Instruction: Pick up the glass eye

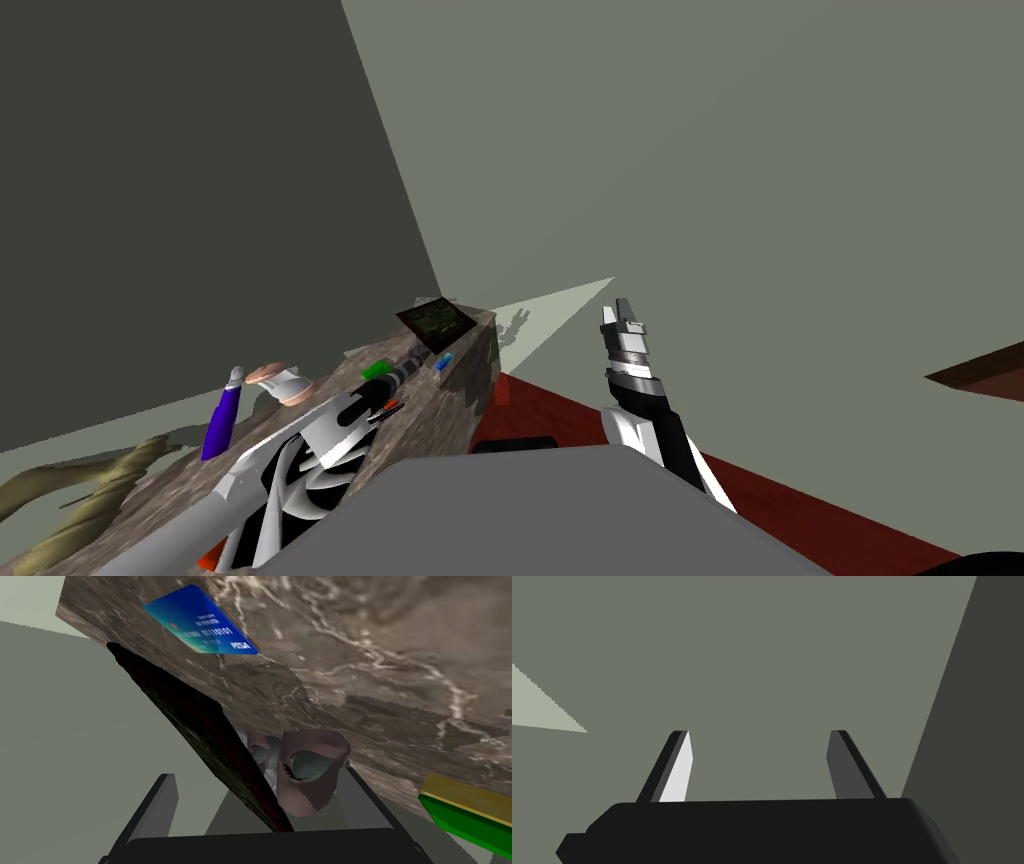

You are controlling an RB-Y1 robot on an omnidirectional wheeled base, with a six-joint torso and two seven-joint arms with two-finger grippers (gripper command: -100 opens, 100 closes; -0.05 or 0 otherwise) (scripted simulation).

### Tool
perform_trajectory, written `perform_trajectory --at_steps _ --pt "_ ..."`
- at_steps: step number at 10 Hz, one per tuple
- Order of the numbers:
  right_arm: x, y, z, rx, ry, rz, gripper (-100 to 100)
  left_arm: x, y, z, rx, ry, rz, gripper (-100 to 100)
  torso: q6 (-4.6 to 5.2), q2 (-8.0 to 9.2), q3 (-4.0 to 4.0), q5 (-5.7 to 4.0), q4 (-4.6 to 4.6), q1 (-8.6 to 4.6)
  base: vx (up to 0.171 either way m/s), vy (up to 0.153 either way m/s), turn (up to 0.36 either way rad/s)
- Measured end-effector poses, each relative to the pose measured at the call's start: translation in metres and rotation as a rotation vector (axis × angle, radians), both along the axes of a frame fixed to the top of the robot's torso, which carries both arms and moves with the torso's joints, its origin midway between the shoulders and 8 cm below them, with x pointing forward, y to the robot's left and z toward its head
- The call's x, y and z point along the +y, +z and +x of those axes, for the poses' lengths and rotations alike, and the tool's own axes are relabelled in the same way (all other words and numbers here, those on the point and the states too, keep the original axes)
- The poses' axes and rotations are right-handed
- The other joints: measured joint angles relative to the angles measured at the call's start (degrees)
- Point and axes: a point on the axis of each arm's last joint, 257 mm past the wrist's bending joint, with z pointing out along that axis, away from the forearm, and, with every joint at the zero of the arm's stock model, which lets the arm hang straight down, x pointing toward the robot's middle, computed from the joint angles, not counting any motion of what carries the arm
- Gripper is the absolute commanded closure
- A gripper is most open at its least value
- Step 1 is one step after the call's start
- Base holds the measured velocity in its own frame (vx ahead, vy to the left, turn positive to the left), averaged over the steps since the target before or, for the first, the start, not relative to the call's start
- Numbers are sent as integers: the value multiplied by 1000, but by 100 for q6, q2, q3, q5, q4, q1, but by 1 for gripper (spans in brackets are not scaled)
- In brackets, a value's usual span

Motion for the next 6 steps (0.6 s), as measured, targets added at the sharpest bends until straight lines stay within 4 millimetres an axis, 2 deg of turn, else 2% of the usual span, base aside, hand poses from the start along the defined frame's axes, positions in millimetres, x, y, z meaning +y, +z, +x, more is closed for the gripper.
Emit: perform_trajectory --at_steps 3,5,6 --pt "0 0 0 0 0 0 0 32 -8 -10 61 35 74 -100 1 -18 -10 1 -4 5 36 55 -110" --pt "0 0 0 0 0 0 0 46 -25 -20 113 63 103 -100 -3 -26 -15 3 -6 10 45 56 -23" --pt "0 0 0 0 0 0 0 48 -26 -21 117 66 105 0 -2 -19 -12 1 -5 -3 5 7 0"
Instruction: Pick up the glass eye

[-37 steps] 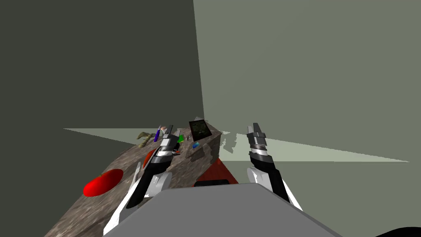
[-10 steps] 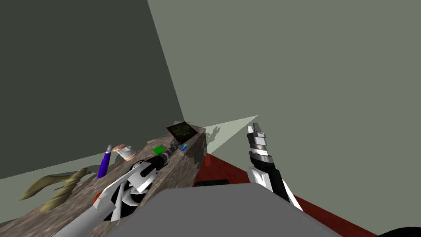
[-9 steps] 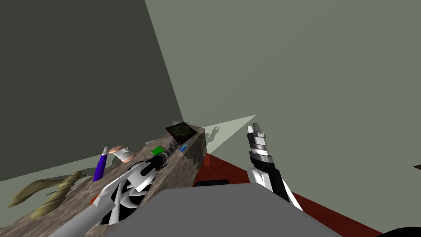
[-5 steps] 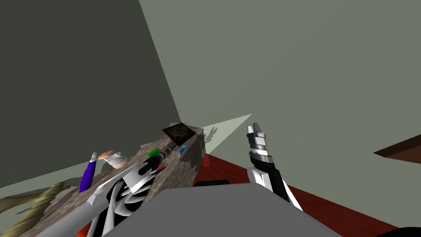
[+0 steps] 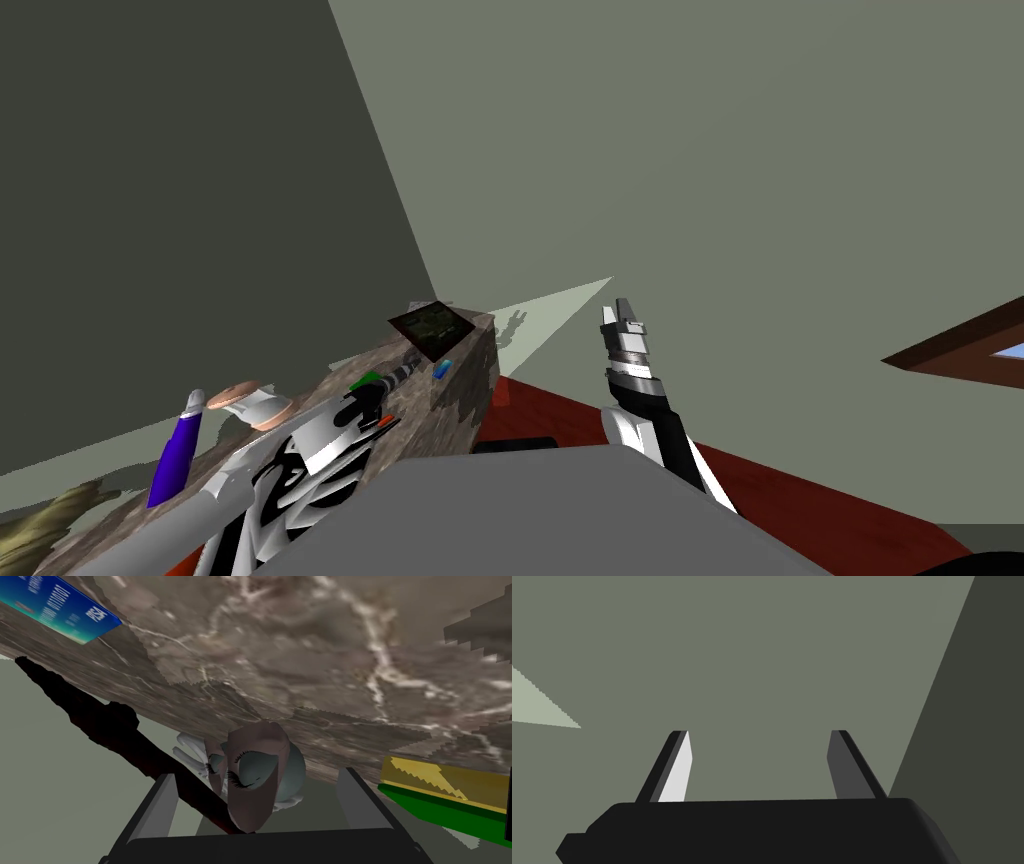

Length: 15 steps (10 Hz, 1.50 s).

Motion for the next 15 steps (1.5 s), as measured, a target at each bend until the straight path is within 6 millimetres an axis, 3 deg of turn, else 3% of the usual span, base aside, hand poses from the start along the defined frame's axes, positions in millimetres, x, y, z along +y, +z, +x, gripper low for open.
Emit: perform_trajectory --at_steps 1,7,12,13,15 --pt "0 0 0 0 0 0 0 0 0 0 -1 0 0 -100 0 8 5 -3 2 -11 -31 -1 -170" --pt "0 0 0 0 0 0 0 50 -4 2 0 95 5 -100 2 41 24 -5 10 -19 -80 -8 -186" --pt "0 0 0 0 0 0 0 103 -9 -2 -3 204 5 -100 11 42 26 -6 13 -22 -85 -16 -184" --pt "0 0 0 0 0 0 0 104 -9 -2 -4 206 5 100 6 25 18 -5 10 -18 -8 -1 9" --pt "0 0 0 0 0 0 0 106 -11 -5 2 211 8 100 24 5 9 -8 12 -28 -4 2 16"
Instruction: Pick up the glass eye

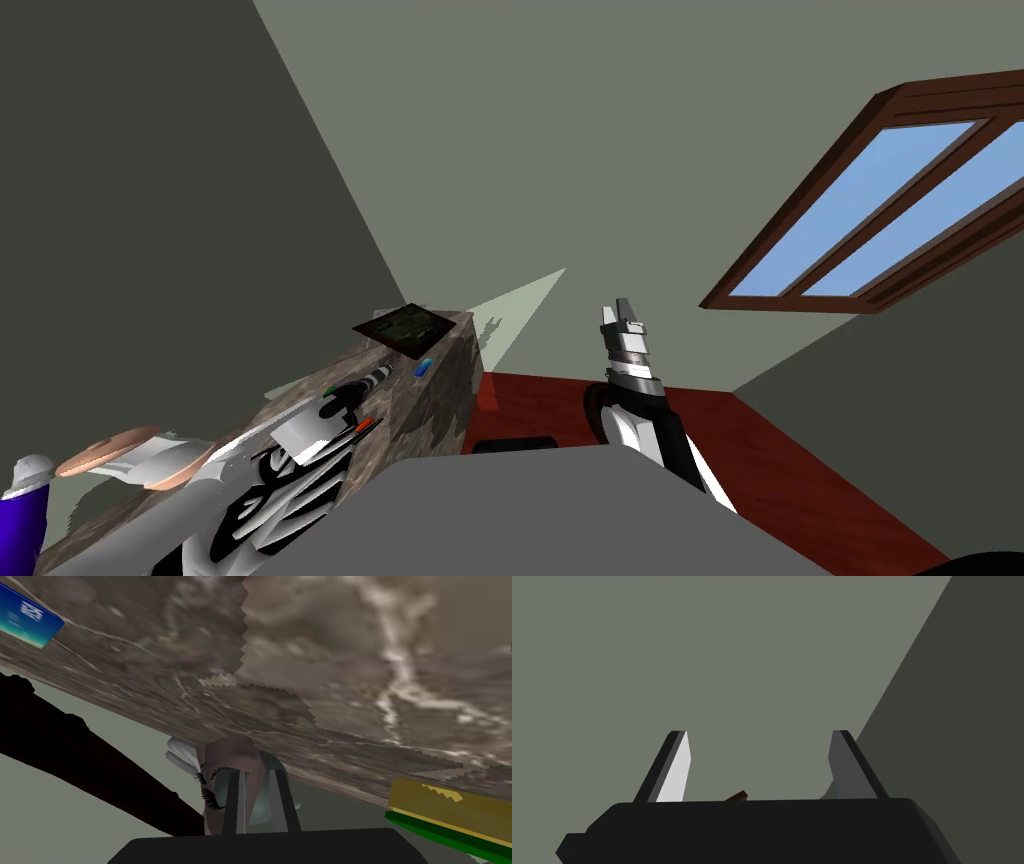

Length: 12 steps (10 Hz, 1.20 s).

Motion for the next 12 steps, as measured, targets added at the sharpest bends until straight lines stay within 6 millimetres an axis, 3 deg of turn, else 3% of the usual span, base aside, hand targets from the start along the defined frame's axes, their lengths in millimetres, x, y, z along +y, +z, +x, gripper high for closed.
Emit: perform_trajectory --at_steps 2,3,4,12 --pt "0 0 0 0 0 0 0 0 0 0 0 0 1 100 -3 -2 -1 0 0 -3 0 0 0" --pt "0 0 0 0 0 0 0 0 0 0 1 0 1 0 -2 -2 0 -1 1 -3 0 0 0" --pt "0 0 0 0 0 0 0 0 0 0 1 0 1 100 -2 -1 0 -1 1 -4 78 20 266" --pt "0 0 0 0 0 0 0 -75 7 8 0 -154 -4 100 -2 -25 -11 0 1 2 88 10 189"
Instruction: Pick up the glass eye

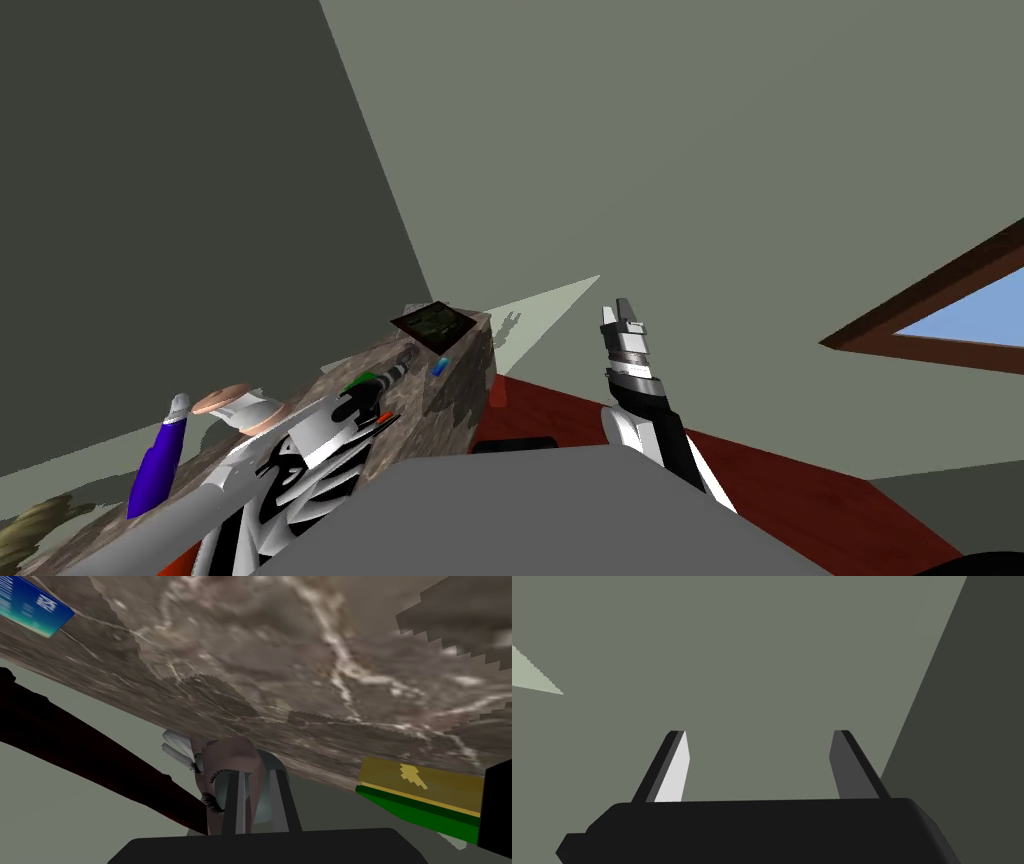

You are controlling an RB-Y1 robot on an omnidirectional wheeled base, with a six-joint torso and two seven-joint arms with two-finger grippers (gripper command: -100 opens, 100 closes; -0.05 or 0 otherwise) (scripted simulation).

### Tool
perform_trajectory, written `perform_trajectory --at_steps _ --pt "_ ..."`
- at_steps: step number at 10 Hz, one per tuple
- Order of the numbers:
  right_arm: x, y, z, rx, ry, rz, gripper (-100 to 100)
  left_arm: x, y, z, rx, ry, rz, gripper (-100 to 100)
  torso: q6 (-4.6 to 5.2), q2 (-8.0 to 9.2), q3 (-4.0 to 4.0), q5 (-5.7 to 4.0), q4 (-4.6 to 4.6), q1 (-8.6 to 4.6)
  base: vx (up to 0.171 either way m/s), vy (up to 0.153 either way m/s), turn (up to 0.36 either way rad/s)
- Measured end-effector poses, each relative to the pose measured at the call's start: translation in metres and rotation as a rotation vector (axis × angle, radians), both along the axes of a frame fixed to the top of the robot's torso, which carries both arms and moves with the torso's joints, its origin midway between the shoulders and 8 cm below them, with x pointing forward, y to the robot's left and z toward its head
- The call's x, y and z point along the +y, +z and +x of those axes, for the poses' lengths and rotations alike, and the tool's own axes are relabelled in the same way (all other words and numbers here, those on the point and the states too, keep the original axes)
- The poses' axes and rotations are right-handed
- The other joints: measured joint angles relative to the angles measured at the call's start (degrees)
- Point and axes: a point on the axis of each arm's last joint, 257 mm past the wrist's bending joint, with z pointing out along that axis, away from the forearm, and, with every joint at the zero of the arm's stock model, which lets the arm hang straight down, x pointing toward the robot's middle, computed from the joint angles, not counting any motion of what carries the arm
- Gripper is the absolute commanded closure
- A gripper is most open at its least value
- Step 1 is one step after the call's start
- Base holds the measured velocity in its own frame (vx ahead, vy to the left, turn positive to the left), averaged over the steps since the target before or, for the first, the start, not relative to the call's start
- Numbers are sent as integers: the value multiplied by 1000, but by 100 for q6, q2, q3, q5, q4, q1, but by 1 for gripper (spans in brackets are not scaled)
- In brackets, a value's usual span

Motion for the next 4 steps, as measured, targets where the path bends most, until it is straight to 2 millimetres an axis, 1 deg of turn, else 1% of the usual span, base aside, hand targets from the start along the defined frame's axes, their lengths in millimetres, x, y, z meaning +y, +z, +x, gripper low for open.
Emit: perform_trajectory --at_steps 1,2,3,4 --pt "0 0 0 0 0 0 0 -6 1 -2 0 -10 -1 100 8 6 4 -1 3 -4 57 3 122" --pt "0 0 0 0 0 0 0 -13 3 -3 -1 -25 -2 100 2 12 8 -3 4 -4 79 4 239" --pt "0 0 0 0 0 0 0 -25 4 -3 -3 -45 -5 100 2 10 7 -3 5 -5 37 -4 52" --pt "0 0 0 0 0 0 0 -27 4 -4 -1 -46 -5 0 10 19 11 -3 7 -4 5 -1 -8"
